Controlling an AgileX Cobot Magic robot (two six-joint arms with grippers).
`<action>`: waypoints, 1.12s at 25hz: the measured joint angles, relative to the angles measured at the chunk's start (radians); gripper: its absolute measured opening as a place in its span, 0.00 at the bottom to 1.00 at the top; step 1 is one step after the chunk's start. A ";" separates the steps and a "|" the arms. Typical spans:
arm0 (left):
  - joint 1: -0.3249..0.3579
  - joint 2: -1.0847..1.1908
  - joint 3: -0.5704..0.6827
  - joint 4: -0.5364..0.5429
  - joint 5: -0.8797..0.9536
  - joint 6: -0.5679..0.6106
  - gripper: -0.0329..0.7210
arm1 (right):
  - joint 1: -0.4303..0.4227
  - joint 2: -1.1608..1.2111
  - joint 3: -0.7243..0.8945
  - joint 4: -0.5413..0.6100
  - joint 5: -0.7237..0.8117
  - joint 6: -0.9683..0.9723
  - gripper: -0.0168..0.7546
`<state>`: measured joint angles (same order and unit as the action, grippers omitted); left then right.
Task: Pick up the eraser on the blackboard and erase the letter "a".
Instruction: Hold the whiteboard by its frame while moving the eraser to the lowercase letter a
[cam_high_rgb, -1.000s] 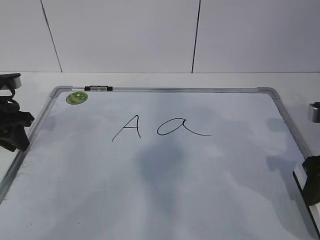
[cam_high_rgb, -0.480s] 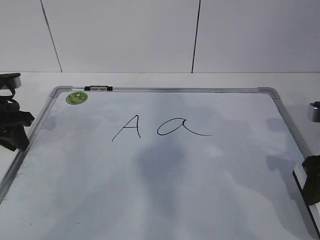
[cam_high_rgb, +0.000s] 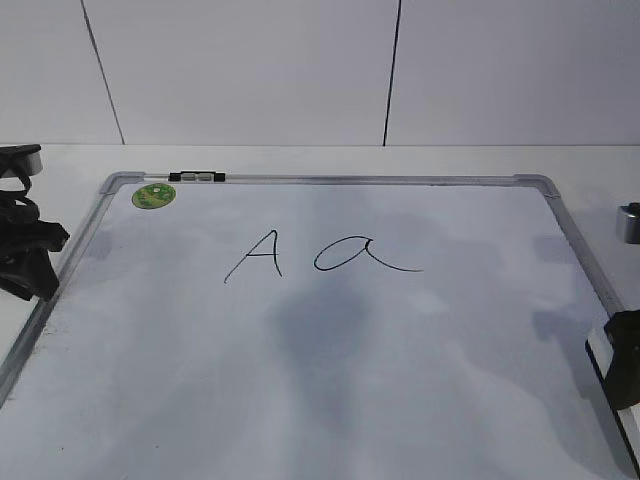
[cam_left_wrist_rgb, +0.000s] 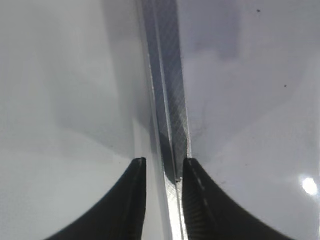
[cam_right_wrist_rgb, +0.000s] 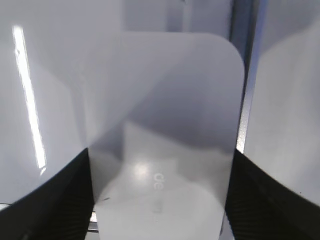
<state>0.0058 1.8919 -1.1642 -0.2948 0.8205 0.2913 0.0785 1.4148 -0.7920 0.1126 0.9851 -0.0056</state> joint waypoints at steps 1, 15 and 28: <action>0.000 0.000 0.000 0.000 0.000 0.000 0.29 | 0.000 0.000 0.000 0.000 0.000 0.000 0.76; 0.000 0.005 0.000 0.000 -0.005 0.000 0.38 | 0.000 0.000 0.000 0.000 0.000 0.000 0.76; 0.000 0.024 -0.004 -0.010 -0.005 0.000 0.16 | 0.000 0.000 0.000 0.002 0.000 0.000 0.76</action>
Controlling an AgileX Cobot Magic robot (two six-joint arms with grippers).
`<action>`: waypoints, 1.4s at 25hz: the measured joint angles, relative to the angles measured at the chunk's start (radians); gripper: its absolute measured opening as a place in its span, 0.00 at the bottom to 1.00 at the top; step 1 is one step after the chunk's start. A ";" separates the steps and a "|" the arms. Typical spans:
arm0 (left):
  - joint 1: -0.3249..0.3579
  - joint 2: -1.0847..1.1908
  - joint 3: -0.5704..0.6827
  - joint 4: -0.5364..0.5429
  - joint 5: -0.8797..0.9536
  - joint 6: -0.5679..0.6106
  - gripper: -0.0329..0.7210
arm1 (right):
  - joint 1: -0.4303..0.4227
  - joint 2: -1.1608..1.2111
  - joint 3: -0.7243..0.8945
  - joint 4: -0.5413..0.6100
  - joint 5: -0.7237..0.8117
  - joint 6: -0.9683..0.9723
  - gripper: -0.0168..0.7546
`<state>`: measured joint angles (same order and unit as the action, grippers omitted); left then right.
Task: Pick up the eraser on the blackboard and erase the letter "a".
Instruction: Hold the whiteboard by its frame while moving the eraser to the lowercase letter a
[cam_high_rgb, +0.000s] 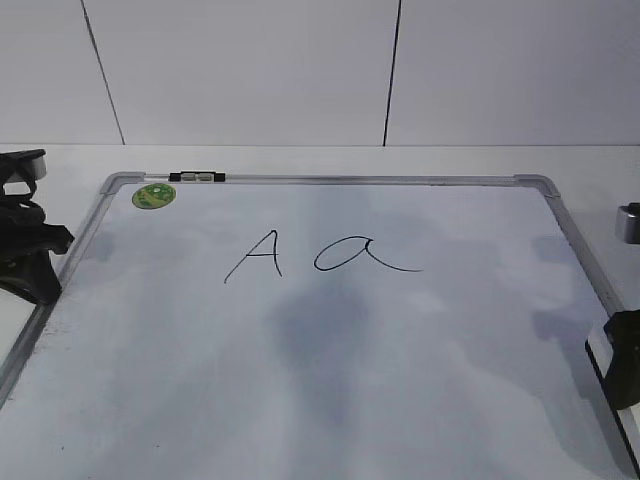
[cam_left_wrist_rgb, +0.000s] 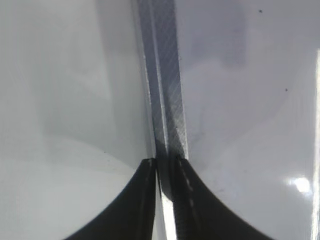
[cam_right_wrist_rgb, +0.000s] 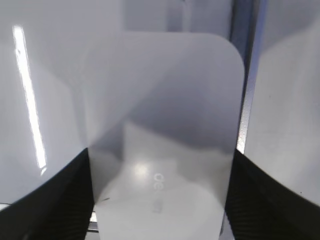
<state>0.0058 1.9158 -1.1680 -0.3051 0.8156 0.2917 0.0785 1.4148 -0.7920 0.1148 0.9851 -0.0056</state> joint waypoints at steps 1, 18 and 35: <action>0.000 0.000 0.000 0.000 0.000 0.000 0.15 | 0.000 0.000 0.000 0.000 0.000 0.000 0.76; 0.000 0.000 -0.001 -0.007 0.003 0.000 0.13 | 0.004 0.024 -0.157 0.078 0.006 -0.040 0.76; 0.000 0.000 -0.001 -0.008 0.006 0.000 0.13 | 0.220 0.534 -0.746 0.019 0.146 -0.016 0.76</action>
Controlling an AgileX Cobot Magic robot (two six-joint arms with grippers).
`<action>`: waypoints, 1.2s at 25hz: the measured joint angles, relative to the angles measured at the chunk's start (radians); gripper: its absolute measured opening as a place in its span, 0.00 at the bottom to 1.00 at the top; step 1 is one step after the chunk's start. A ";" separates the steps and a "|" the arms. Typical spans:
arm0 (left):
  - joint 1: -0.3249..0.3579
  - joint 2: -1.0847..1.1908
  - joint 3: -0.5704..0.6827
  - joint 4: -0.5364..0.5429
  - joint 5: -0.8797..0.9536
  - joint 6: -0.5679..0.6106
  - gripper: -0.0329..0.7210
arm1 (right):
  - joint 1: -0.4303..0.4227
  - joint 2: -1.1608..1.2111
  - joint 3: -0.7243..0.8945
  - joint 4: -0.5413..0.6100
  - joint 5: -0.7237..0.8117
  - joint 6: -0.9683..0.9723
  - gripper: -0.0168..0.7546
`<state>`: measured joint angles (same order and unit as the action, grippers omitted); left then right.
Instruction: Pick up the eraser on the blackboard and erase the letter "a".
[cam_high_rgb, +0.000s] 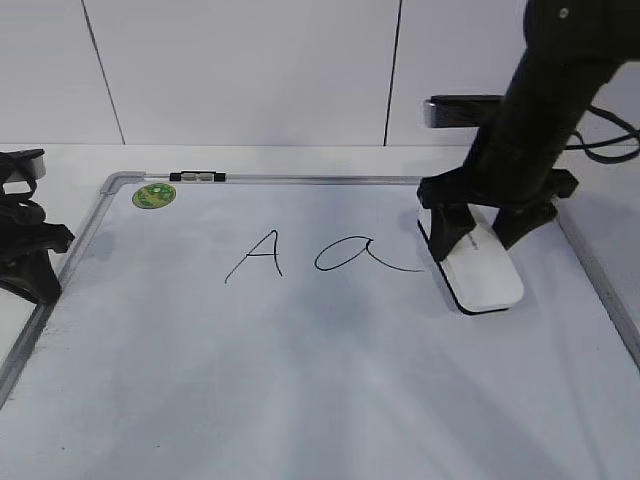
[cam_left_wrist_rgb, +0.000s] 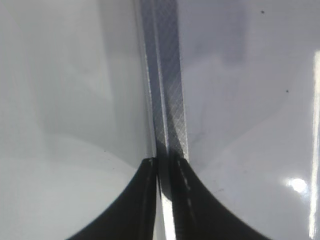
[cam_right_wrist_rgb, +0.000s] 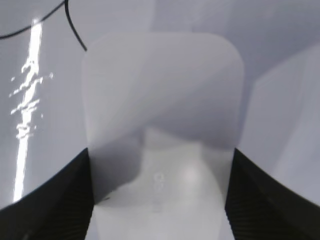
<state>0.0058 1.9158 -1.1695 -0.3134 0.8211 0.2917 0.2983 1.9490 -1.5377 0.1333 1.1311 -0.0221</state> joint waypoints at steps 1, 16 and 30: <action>0.000 0.000 0.000 0.000 0.000 0.000 0.13 | 0.000 0.038 -0.045 -0.002 0.015 0.000 0.76; 0.000 0.000 0.000 0.000 0.002 0.000 0.13 | 0.030 0.254 -0.265 -0.050 0.076 0.011 0.76; 0.000 0.000 0.000 0.000 0.002 0.000 0.13 | 0.218 0.339 -0.406 -0.087 0.066 0.014 0.76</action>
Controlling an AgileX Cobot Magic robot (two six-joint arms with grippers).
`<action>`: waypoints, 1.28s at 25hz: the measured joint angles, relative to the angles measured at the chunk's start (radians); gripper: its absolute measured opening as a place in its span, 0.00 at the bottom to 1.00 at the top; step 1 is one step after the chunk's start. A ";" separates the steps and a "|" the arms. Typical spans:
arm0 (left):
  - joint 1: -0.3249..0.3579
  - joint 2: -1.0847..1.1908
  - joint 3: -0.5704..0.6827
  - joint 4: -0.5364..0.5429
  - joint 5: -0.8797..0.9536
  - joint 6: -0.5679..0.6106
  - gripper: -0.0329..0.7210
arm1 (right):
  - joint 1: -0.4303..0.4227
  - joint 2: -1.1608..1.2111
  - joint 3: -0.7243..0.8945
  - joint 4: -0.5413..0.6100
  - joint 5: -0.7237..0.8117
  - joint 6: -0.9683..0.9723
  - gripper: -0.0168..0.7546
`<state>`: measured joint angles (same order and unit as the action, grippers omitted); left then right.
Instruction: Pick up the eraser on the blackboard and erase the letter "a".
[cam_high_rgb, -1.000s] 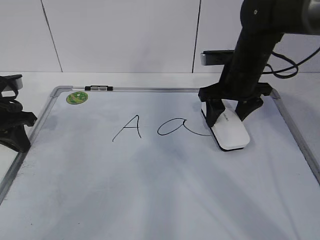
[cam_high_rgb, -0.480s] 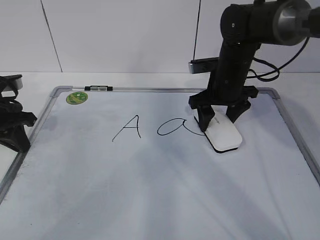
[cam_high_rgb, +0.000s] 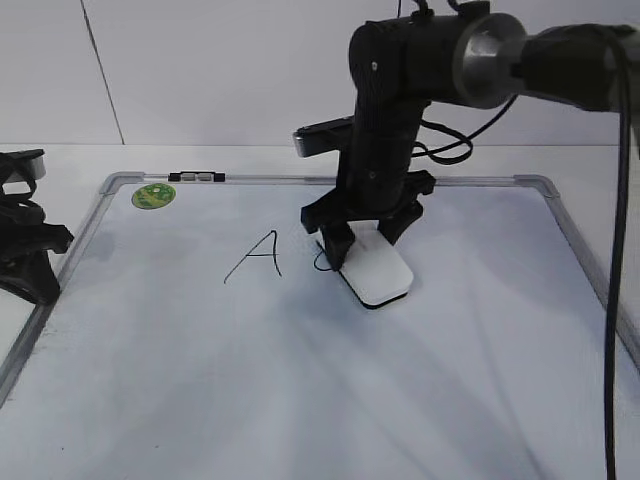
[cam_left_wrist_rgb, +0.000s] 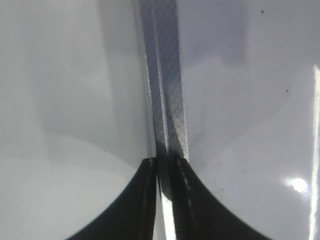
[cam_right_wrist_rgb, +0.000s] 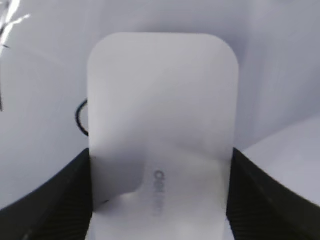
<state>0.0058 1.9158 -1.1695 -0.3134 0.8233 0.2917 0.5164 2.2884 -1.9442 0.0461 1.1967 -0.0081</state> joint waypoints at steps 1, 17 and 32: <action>0.000 0.000 0.000 0.000 0.000 0.000 0.13 | 0.009 0.005 -0.007 0.000 0.000 0.000 0.76; 0.000 0.000 0.000 0.000 0.000 0.000 0.13 | 0.050 0.014 -0.021 -0.054 0.005 0.085 0.76; 0.000 0.000 0.000 -0.001 -0.004 0.000 0.14 | -0.106 0.014 -0.025 -0.046 0.012 0.099 0.76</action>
<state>0.0058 1.9158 -1.1695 -0.3141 0.8197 0.2917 0.4102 2.3026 -1.9692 0.0000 1.2085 0.0909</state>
